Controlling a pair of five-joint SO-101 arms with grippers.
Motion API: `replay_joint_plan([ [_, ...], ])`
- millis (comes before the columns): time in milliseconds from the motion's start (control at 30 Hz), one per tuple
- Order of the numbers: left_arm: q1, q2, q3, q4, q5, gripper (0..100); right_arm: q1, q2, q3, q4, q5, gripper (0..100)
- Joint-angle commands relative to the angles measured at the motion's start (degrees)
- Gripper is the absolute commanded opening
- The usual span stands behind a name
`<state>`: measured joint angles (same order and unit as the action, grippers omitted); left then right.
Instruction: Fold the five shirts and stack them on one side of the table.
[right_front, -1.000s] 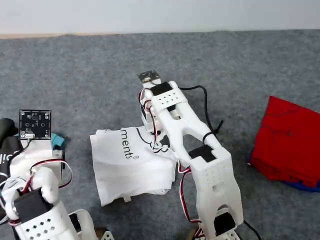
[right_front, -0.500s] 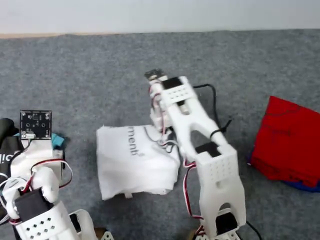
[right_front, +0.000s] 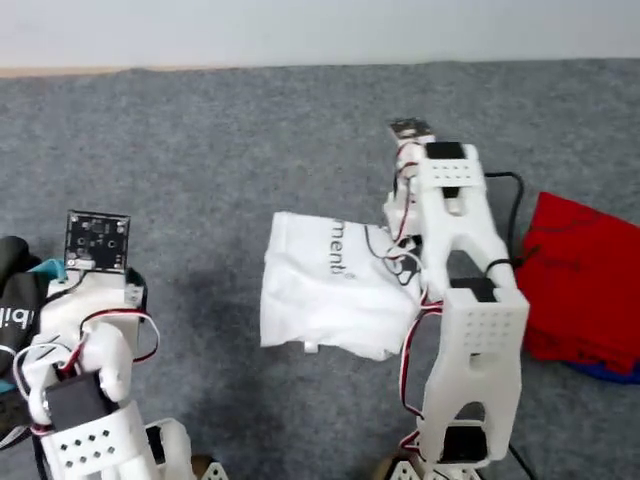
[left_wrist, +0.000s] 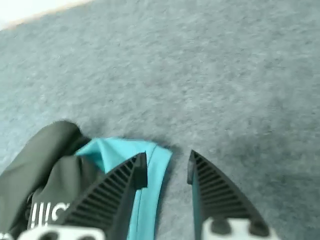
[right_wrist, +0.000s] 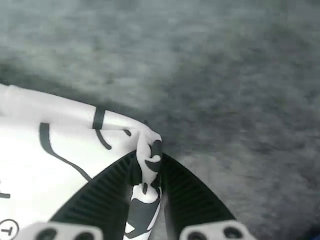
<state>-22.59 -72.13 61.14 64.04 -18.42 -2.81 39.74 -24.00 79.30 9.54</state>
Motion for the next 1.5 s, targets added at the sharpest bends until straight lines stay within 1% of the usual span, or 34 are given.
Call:
replay_joint_plan([
  [0, 2.90, -0.26, 0.13, -3.16, 0.53, 14, 2.24, -3.56, -2.64, 1.45, 0.62, 1.0],
  [100, 7.03, -0.26, 0.22, -3.08, 0.53, 14, 0.48, -5.23, -2.99, 5.49, 0.70, 1.7],
  [133, 8.35, -0.26, 0.22, -2.99, 0.53, 15, -0.22, -6.20, -2.99, 7.25, 0.70, 3.5],
  [300, 13.98, -0.18, 0.13, -2.99, 0.53, 15, -3.91, -12.53, -3.25, 14.81, -2.55, 23.6],
  [367, 15.03, 0.62, 0.22, -2.99, 0.53, 15, -4.70, -15.43, -3.25, 16.31, -2.73, 26.7],
  [500, 16.79, 6.51, -0.66, -3.25, 0.62, 17, -6.02, -22.46, -3.34, 19.91, -2.64, 26.7],
  [600, 19.69, 13.27, -3.30, -3.25, 0.62, 17, -5.76, -28.00, -3.34, 23.16, -2.90, 26.7],
  [800, 26.73, 29.54, -13.67, -2.99, 0.62, 17, -3.74, -39.78, -0.88, 23.52, -2.73, 26.7],
  [900, 29.63, 39.30, -19.12, -2.55, 0.62, 17, -1.80, -44.35, 2.73, 23.52, -2.73, 26.7],
  [1067, 34.46, 56.88, -31.96, 4.31, 0.62, 16, 3.21, -50.59, 12.13, 23.52, -2.64, 26.6],
  [1200, 36.40, 69.19, -42.95, 9.67, 0.62, 17, 6.81, -55.52, 19.60, 23.52, -2.64, 26.6],
  [1367, 38.15, 79.56, -54.73, 18.81, 0.62, 17, 9.54, -60.88, 26.73, 23.43, -2.55, 26.6],
  [1467, 39.03, 82.99, -59.21, 21.71, 0.62, 17, 10.51, -62.99, 29.36, 23.43, -2.55, 26.6],
])
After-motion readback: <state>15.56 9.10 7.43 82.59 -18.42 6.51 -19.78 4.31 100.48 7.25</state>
